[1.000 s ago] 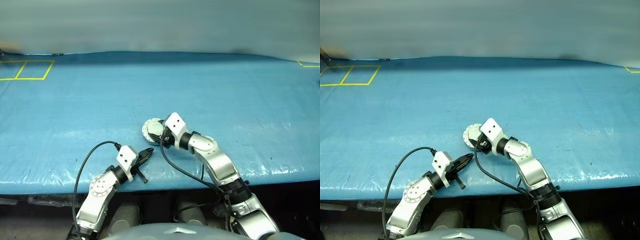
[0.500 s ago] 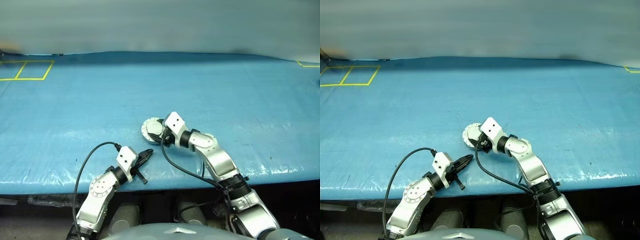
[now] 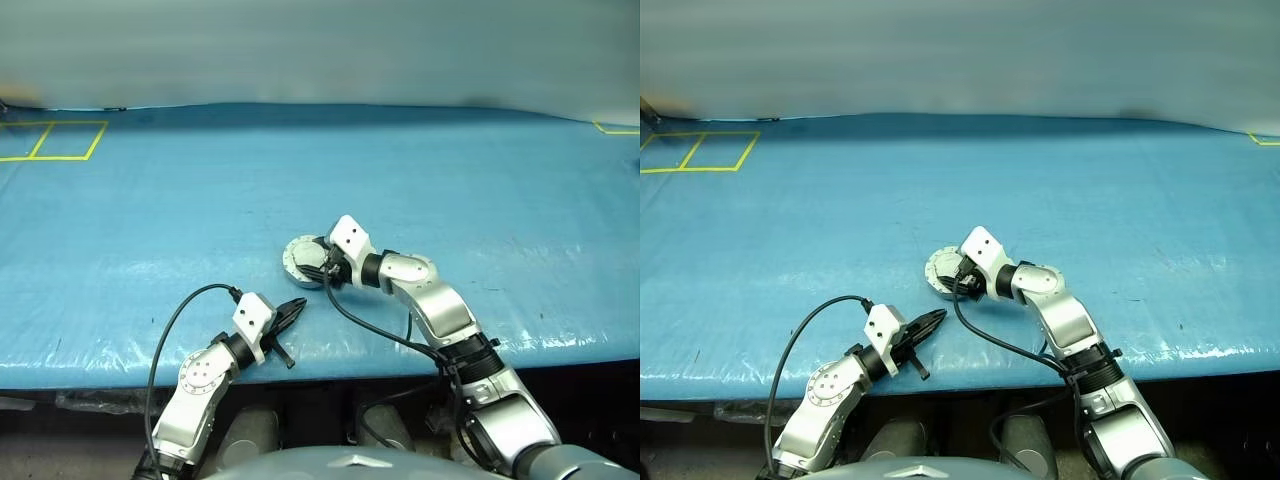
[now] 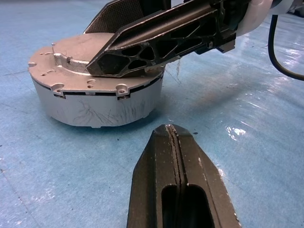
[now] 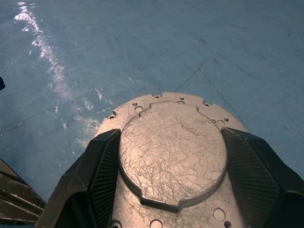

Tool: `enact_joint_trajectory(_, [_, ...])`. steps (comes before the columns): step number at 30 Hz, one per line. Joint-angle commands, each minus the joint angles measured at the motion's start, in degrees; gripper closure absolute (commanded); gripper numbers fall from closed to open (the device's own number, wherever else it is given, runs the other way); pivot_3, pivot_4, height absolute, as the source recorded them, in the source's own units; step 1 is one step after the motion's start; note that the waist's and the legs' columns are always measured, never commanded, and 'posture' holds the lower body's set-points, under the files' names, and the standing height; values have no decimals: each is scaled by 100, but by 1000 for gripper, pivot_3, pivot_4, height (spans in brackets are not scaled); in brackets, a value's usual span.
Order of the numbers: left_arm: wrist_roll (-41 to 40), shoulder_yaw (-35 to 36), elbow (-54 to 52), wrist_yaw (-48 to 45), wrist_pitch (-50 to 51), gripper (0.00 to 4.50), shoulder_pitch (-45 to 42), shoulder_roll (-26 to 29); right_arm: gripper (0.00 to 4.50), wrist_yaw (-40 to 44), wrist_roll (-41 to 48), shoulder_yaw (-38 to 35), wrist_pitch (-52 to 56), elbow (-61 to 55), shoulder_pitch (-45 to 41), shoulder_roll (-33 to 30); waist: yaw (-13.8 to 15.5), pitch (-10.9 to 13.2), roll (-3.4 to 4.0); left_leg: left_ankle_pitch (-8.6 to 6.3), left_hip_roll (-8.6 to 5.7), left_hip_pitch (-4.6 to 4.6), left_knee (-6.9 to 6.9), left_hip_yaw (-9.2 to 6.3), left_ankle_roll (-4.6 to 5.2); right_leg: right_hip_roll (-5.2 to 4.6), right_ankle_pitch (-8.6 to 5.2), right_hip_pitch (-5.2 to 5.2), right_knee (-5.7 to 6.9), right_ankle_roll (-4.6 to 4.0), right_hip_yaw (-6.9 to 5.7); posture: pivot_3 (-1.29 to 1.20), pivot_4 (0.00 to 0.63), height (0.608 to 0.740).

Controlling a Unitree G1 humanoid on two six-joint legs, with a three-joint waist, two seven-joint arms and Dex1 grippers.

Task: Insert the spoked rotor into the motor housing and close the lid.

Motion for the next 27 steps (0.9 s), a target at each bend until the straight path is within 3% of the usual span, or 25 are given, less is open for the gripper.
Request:
enact_joint_trajectory(1, [-51,12,-89,-14,-106,4500,-14,-7,1485,204,256,-76,137,-85,-50,32,0,0,0,0,0,0,0,0,0,0,0,0,0,0,0,0,150,740])
enact_joint_trajectory(14, [-43,-6,-50,-29,-105,4500,-58,-12,1485,330,114,53,-165,-51,-144,-173,5,0,0,-1,-1,-1,-2,0,1,-2,0,-1,-2,0,0,0,150,740])
enact_joint_trajectory(27, [-31,24,-61,0,-121,4500,-39,-2,1485,-28,-77,73,-629,255,62,109,2,0,0,1,1,0,-1,0,-2,0,1,-2,1,-2,0,0,150,740])
